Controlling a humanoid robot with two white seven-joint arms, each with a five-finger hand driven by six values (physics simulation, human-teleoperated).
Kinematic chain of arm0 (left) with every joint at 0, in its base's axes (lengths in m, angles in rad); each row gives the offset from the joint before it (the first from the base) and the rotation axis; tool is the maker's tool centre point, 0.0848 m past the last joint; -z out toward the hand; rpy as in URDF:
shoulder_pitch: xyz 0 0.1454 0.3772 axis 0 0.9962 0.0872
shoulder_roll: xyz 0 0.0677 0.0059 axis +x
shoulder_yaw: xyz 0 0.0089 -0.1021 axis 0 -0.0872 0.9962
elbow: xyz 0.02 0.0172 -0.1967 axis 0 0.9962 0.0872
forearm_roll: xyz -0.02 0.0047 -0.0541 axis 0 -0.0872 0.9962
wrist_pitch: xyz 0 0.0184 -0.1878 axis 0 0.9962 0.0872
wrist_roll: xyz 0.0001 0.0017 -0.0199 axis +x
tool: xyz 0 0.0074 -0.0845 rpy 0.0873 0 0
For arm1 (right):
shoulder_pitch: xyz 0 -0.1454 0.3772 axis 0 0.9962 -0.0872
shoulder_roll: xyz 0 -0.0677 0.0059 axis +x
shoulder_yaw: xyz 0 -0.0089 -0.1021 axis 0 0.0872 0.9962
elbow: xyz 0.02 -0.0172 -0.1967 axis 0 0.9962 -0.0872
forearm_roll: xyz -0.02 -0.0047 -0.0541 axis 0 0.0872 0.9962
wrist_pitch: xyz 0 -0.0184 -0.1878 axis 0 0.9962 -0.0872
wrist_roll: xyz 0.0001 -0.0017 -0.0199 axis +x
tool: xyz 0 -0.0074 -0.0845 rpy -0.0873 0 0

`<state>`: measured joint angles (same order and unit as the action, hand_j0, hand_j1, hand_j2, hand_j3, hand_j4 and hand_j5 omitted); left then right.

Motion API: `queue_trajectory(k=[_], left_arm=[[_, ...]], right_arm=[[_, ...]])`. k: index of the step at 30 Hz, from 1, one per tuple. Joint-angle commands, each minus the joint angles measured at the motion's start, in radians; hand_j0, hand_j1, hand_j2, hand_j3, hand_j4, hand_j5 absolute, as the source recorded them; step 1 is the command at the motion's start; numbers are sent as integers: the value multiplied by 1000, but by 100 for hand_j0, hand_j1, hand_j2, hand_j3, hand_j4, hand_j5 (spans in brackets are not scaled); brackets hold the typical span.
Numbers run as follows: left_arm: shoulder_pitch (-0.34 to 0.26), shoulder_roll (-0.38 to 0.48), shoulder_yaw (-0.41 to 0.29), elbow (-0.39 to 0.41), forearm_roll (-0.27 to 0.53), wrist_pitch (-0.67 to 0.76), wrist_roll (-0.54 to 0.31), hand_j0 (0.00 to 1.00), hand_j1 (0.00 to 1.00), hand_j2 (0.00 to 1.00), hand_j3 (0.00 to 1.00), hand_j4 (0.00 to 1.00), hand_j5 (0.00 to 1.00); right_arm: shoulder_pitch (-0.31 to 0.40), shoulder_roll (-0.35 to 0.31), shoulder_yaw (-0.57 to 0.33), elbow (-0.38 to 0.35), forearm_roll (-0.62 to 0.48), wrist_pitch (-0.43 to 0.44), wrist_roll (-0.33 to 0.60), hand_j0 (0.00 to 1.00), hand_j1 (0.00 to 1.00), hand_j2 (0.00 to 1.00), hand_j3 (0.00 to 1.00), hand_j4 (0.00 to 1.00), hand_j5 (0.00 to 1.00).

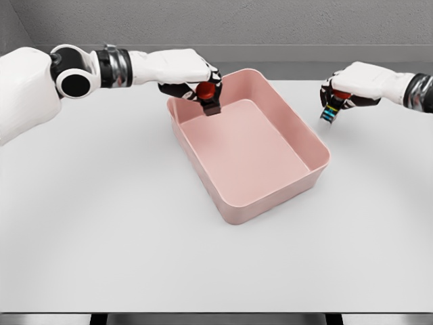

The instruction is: Put the industrial switch in the basket with both arms

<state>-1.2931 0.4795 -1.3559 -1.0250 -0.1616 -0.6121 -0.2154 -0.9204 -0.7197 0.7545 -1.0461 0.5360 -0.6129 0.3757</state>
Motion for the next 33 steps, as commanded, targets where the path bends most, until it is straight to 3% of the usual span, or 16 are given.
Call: queue_trajectory(k=[1,3,7,15,18,25,28,31,33], left_arm=[[0,-4,0,0,5,1,-1,57,57,57,57,57,57],[2,-6,3,0,5,1,1,100,100,100,100,100,100],[2,-4,7,-1,5,1,37,100,100,100,100,100,100],[11,14,20,-7,33,1,59,100,100,100,100,100,100],[12,54,12,-7,43,1,154,100,100,100,100,100,100],[28,148,4,-41,85,1,209,100,100,100,100,100,100],[32,160,-37,-56,96,1,214,100,100,100,100,100,100],[32,189,-106,-76,102,1,294,100,100,100,100,100,100],[32,205,-132,-78,100,1,297,100,100,100,100,100,100]], right_arm=[[0,-17,-4,-41,-7,2,-1,41,41,41,41,41,41],[0,-24,-14,-87,-7,2,-1,41,41,41,41,41,41],[0,-47,-58,-117,-8,2,-1,41,41,41,41,41,41],[14,-70,-99,-268,-41,2,-3,41,41,41,41,41,41],[32,-101,-101,-353,-57,2,-3,41,41,41,41,41,41],[71,-133,-122,-476,-96,2,-6,41,41,41,41,41,41],[71,-135,-132,-509,-136,2,-8,41,41,41,41,41,41],[72,-118,-133,-535,-136,2,-3,41,41,41,41,41,41],[74,-99,-132,-545,-136,2,-1,41,41,41,41,41,41]])
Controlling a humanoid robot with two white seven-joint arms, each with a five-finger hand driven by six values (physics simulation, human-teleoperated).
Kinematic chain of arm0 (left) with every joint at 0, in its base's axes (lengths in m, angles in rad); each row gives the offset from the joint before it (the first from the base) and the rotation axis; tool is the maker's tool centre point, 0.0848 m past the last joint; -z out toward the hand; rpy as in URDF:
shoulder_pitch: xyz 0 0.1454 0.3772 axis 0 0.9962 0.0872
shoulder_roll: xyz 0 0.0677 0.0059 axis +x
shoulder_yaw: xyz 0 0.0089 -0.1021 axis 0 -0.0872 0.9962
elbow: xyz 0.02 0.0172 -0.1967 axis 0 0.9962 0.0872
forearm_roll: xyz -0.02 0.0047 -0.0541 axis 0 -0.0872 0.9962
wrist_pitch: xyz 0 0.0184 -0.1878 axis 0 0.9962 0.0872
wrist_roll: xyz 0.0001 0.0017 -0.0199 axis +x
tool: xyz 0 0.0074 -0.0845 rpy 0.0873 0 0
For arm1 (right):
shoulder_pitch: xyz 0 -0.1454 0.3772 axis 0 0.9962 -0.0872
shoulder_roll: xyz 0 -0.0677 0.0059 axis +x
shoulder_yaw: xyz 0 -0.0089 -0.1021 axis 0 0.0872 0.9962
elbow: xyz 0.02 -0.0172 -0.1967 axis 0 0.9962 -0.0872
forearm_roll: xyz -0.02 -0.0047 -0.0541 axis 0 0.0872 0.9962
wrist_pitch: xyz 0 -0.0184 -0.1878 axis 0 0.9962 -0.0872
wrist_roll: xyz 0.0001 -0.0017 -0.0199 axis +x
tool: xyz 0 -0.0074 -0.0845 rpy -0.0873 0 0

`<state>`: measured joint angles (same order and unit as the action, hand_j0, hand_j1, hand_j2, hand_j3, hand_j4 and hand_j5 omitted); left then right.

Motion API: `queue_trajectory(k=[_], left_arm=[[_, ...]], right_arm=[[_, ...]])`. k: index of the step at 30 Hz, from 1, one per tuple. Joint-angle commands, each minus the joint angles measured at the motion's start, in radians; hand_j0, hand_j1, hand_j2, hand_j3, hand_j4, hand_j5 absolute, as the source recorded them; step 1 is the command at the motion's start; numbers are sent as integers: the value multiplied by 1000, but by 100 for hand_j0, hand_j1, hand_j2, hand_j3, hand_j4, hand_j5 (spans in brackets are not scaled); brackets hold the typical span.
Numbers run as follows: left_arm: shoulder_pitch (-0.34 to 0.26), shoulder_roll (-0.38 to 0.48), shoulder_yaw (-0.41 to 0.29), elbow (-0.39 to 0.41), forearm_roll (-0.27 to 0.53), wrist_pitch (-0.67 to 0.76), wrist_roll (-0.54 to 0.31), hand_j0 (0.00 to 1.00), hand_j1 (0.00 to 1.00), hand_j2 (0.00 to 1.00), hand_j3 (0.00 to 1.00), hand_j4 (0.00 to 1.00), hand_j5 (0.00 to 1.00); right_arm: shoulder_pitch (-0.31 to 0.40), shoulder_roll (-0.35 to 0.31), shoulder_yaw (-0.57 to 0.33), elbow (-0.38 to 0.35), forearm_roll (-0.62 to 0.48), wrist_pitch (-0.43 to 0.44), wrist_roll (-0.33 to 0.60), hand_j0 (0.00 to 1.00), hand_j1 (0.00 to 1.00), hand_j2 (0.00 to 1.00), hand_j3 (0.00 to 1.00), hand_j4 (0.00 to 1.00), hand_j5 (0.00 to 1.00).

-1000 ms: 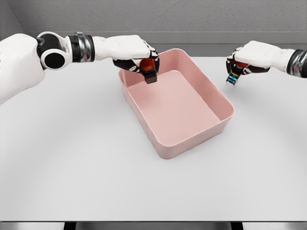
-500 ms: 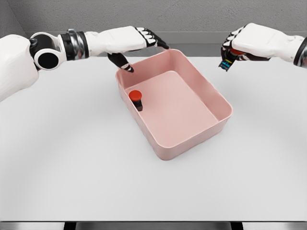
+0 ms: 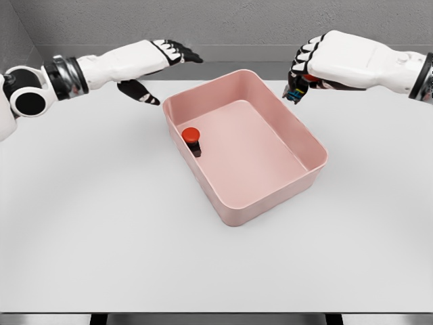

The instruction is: Put the industrial switch in the basket with both arms

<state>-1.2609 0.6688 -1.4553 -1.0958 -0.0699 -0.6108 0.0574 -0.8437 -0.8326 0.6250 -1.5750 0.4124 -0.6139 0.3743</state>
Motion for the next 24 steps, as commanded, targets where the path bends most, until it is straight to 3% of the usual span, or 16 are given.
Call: queue_trajectory(k=[1,8,12,19,24], left_arm=[[0,26,-43,-7,9,0,24,100,100,100,100,100,100],[2,101,-119,-50,9,0,28,100,100,100,100,100,100],[2,132,-148,-73,9,0,98,100,100,100,100,100,100],[15,164,-151,-82,9,0,98,100,100,100,100,100,100],[15,163,-157,-82,9,0,96,100,100,100,100,100,100]], right_arm=[[5,18,1,-20,-12,3,1,41,41,41,41,41,41],[28,93,7,-66,-10,3,34,41,41,41,41,41,41],[72,118,13,-66,-1,3,71,41,41,41,41,41,41],[72,147,38,-60,29,3,81,43,43,43,43,43,43],[72,234,42,-14,105,3,90,43,43,43,43,43,43]])
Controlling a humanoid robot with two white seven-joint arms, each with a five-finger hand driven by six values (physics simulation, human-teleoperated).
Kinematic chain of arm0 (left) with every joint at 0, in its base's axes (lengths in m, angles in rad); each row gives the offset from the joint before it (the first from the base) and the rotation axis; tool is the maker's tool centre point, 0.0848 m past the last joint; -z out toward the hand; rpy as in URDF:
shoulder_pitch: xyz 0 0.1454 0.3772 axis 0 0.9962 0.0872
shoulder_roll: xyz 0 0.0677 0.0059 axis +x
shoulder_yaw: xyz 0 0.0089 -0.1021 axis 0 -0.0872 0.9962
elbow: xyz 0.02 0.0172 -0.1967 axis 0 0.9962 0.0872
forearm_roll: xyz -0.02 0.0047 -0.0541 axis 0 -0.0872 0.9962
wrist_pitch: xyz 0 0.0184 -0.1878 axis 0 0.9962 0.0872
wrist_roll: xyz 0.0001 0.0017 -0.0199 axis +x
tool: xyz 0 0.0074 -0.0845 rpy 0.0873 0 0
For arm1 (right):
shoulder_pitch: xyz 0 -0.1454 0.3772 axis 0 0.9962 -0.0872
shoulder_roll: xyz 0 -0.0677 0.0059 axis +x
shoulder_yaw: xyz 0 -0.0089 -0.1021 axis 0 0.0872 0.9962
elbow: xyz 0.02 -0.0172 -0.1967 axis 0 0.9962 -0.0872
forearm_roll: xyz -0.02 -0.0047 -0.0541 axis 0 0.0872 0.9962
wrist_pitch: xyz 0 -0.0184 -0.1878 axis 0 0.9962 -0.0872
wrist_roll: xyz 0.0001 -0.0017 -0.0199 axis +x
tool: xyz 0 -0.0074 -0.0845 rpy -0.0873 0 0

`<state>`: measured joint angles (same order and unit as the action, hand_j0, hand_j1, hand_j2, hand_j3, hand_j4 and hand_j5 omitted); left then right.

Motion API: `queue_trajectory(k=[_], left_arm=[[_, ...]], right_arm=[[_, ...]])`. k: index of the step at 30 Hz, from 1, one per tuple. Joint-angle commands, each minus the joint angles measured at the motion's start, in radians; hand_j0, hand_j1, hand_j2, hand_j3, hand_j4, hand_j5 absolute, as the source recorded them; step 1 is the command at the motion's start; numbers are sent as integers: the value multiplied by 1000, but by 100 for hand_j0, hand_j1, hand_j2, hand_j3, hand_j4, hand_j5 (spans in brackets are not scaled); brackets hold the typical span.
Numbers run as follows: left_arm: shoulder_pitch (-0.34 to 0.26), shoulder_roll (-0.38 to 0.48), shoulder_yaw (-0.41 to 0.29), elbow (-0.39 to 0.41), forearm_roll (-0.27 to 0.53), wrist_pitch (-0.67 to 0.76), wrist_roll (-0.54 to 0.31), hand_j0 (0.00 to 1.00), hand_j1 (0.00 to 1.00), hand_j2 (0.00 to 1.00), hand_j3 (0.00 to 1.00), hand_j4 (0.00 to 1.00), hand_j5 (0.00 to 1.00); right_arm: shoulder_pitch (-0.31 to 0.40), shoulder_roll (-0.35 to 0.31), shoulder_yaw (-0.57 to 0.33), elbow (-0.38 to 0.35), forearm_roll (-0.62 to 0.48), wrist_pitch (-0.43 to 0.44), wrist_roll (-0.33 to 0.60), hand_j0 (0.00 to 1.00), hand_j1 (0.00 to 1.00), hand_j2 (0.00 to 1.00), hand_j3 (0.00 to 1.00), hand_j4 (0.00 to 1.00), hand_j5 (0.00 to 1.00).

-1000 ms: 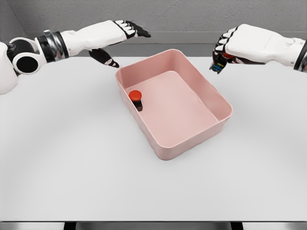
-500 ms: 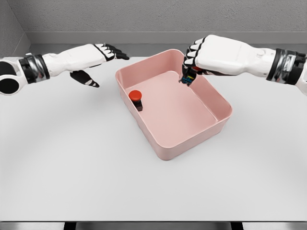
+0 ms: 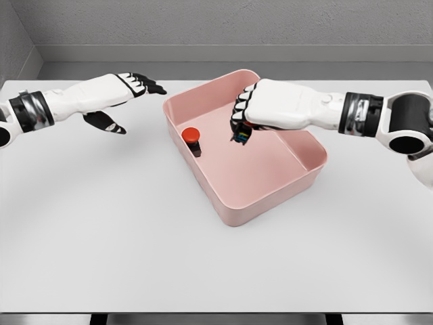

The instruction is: Put the industrial switch in the basket with both arms

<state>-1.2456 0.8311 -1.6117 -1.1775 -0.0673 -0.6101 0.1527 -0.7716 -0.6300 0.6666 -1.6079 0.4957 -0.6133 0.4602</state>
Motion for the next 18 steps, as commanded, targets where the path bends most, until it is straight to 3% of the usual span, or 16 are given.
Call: queue_trajectory(k=[1,2,7,13,18], left_arm=[[0,2,-1,-1,6,-1,1,100,100,100,100,100,100],[0,0,-1,1,6,-1,-1,100,100,100,100,100,100],[0,8,-7,1,6,-1,-1,100,100,100,100,100,100],[0,28,-30,1,6,-1,-1,100,100,100,100,100,100],[2,39,-30,1,6,-1,1,100,100,100,100,100,100]], right_arm=[[0,32,5,22,23,2,5,43,43,43,43,43,43],[2,35,4,23,23,2,6,44,44,44,44,44,44],[2,32,-2,49,20,2,5,66,66,66,66,66,66],[2,32,-4,68,20,2,5,74,74,74,74,74,74],[2,62,-2,74,21,2,0,73,73,73,73,73,73]])
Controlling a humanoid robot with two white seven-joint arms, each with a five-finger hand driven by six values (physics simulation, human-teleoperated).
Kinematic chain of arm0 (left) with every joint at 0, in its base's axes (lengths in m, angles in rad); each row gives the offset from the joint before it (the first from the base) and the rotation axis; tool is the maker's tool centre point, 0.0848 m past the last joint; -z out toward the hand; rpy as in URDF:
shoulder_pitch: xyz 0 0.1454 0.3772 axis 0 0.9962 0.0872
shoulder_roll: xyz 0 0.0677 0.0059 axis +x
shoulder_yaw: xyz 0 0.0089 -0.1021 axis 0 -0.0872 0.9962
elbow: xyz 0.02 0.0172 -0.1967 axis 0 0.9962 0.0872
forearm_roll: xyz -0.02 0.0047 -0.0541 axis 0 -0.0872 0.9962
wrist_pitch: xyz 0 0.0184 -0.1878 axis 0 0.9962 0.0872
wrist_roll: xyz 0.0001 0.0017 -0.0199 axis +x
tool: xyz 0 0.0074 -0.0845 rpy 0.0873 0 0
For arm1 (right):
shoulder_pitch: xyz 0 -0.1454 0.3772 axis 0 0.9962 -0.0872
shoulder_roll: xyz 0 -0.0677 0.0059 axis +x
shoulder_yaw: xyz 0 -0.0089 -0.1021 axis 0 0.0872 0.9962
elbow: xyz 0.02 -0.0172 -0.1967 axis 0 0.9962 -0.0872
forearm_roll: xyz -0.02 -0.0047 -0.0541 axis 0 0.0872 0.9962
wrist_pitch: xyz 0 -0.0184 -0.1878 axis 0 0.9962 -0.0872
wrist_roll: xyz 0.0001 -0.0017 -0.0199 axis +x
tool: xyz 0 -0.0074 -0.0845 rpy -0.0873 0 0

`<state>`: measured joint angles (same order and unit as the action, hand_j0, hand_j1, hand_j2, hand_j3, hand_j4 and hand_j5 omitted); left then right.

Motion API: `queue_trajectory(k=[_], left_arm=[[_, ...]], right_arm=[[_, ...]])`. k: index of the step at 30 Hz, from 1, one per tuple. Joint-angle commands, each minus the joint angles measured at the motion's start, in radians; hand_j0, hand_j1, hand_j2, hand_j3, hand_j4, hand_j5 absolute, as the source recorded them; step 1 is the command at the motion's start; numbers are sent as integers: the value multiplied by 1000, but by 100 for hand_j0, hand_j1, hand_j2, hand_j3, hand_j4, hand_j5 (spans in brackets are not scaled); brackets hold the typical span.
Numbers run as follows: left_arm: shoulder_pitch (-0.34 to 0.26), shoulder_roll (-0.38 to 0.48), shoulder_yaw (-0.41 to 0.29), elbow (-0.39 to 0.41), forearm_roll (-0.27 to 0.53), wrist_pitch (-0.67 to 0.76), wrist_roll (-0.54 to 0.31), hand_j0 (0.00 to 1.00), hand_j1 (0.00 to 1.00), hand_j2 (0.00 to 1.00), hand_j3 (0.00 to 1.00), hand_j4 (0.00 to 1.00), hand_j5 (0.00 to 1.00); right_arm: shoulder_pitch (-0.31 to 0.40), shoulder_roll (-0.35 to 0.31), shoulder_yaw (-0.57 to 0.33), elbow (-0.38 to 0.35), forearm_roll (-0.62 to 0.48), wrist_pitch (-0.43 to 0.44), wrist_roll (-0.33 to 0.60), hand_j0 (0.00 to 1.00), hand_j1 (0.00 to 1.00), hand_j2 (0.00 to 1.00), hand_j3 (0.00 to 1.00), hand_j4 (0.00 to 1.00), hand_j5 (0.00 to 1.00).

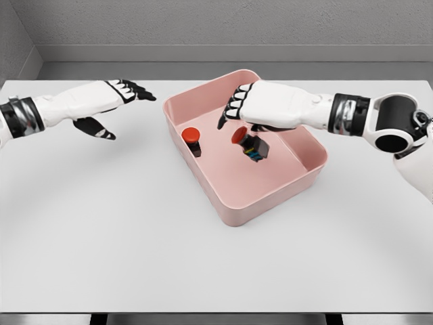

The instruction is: Put the industrial switch in the basket with both arms

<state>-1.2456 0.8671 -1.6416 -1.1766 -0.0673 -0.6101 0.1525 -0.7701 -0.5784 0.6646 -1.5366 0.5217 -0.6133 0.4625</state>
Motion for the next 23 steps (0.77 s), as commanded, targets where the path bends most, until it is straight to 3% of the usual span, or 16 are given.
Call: queue_trajectory(k=[1,4,9,12,14,15,17,20,23], left_arm=[[2,3,0,0,6,-1,1,100,100,100,100,100,100],[2,4,0,0,6,-1,1,100,100,100,100,100,100],[0,13,-14,-1,6,-1,2,100,100,100,100,100,100],[2,16,-15,-1,4,-1,4,100,100,100,100,100,100],[2,16,-20,-1,4,-1,5,100,100,100,100,100,100],[0,16,-20,-1,4,-1,5,100,100,100,100,100,100],[0,16,-20,0,4,-1,5,100,100,100,100,100,100],[0,16,-21,0,4,-1,5,100,100,100,100,100,100],[0,16,-21,0,4,-1,5,100,100,100,100,100,100]], right_arm=[[0,11,0,9,-5,2,-2,74,74,74,74,74,74],[2,9,0,20,0,2,-2,91,91,91,91,91,91],[-2,-31,-5,23,11,2,-5,92,92,92,92,92,92],[-2,-179,-11,-11,-74,2,-27,100,100,100,100,100,100],[0,-282,-13,-10,-150,2,-30,100,100,100,100,100,100],[8,-351,-19,1,-192,2,-30,100,100,100,100,100,100],[46,-410,-43,59,-209,2,-28,100,100,100,100,100,100],[60,-403,-45,55,-204,2,-27,100,100,100,100,100,100],[52,-347,-42,49,-195,2,-25,100,100,100,100,100,100]])
